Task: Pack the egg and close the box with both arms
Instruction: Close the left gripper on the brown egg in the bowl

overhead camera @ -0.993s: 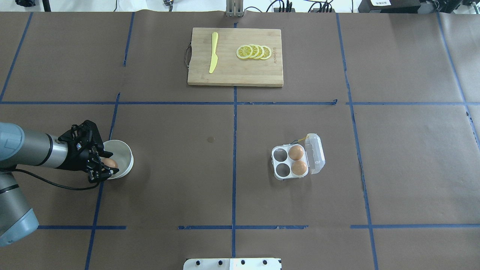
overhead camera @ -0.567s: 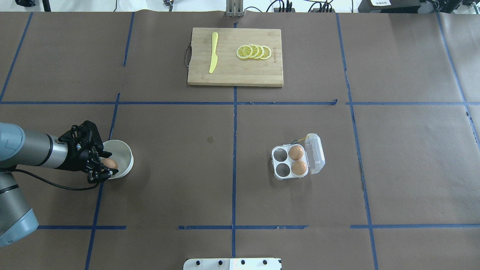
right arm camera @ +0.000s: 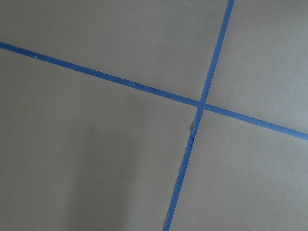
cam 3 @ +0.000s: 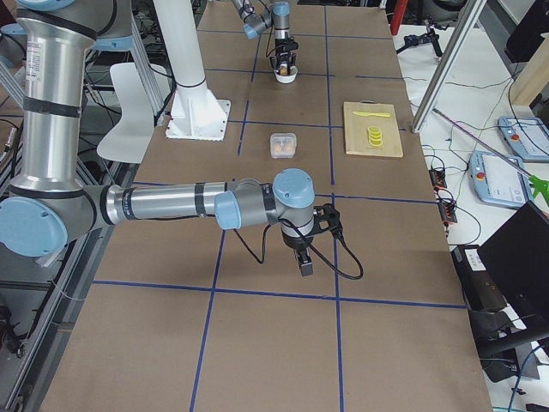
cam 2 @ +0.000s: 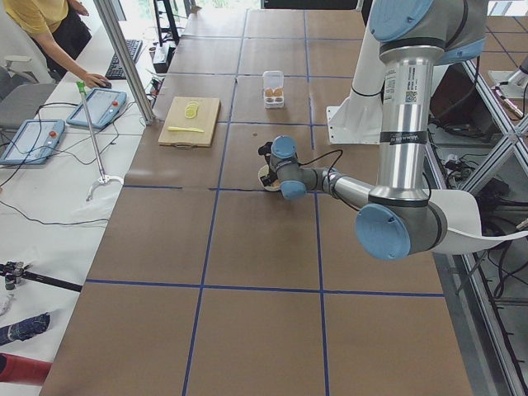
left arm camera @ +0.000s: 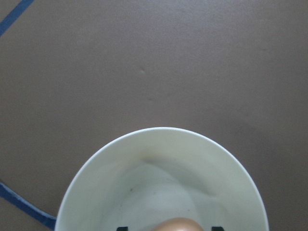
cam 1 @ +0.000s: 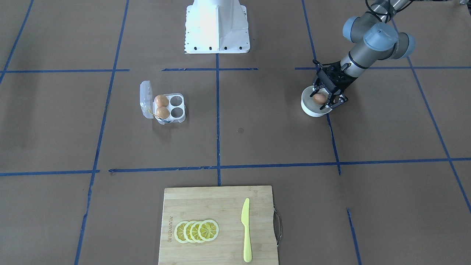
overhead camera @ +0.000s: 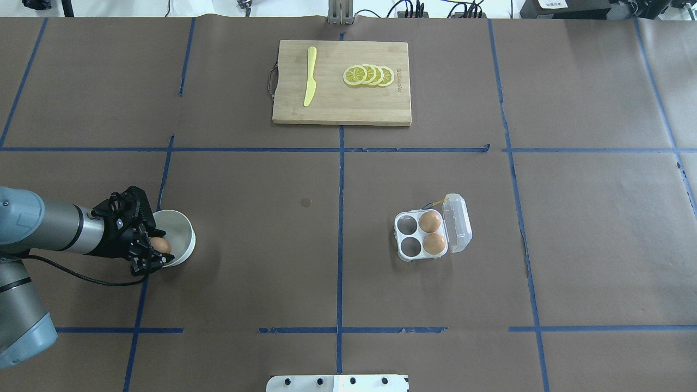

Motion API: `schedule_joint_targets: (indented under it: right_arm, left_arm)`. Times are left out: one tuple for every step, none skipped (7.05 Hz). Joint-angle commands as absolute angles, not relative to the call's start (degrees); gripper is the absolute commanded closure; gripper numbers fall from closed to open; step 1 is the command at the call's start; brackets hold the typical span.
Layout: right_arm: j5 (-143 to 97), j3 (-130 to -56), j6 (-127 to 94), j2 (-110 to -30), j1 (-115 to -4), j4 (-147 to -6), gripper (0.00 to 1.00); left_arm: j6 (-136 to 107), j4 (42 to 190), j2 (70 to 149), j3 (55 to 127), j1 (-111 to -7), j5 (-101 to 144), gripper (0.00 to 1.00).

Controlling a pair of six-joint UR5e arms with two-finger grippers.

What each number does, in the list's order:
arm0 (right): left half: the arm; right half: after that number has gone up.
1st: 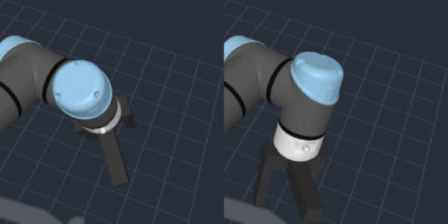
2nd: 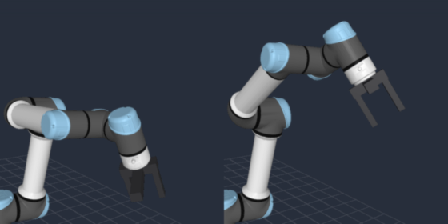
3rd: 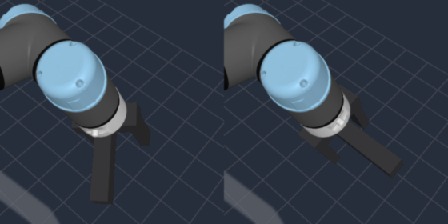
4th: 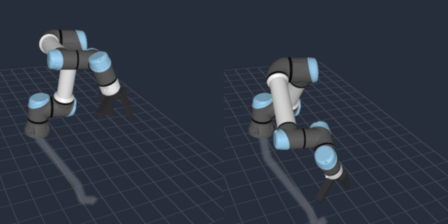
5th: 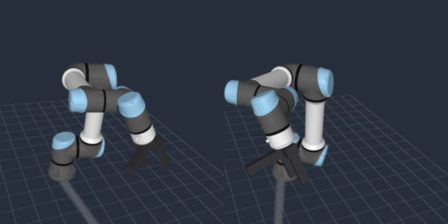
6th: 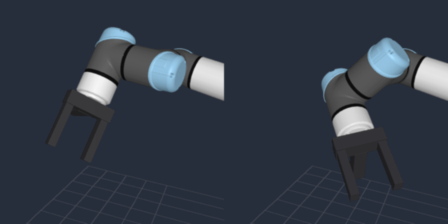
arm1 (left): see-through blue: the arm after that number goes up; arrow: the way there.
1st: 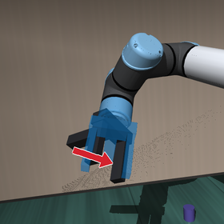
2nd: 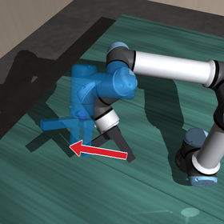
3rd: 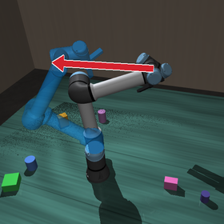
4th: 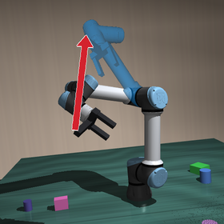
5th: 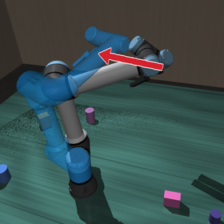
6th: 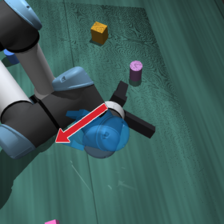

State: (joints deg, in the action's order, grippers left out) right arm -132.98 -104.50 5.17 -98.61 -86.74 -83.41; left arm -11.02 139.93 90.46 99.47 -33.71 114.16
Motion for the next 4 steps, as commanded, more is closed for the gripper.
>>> schedule_joint_targets:
  right_arm:
    - [-133.0, -104.5, 5.2, -98.6, -86.7, -83.4, 0.00]
    - [-133.0, -104.7, 5.2, -98.8, -86.7, -83.4, 0.00]
    - [-133.0, -104.8, 5.2, -98.9, -86.7, -83.4, 0.00]
    - [-133.0, -104.8, 5.2, -98.9, -86.7, -83.4, 0.00]
  left_arm:
    - [-11.1, 139.9, 90.4, 100.3, -33.8, 114.0, 0.68]
    - [-11.2, 139.9, 90.4, 100.3, -34.4, 114.1, 0.86]
    - [-11.3, 139.9, 90.4, 100.9, -34.6, 114.2, 0.96]
    - [-11.6, 140.1, 91.0, 102.6, -35.7, 114.3, 0.98]
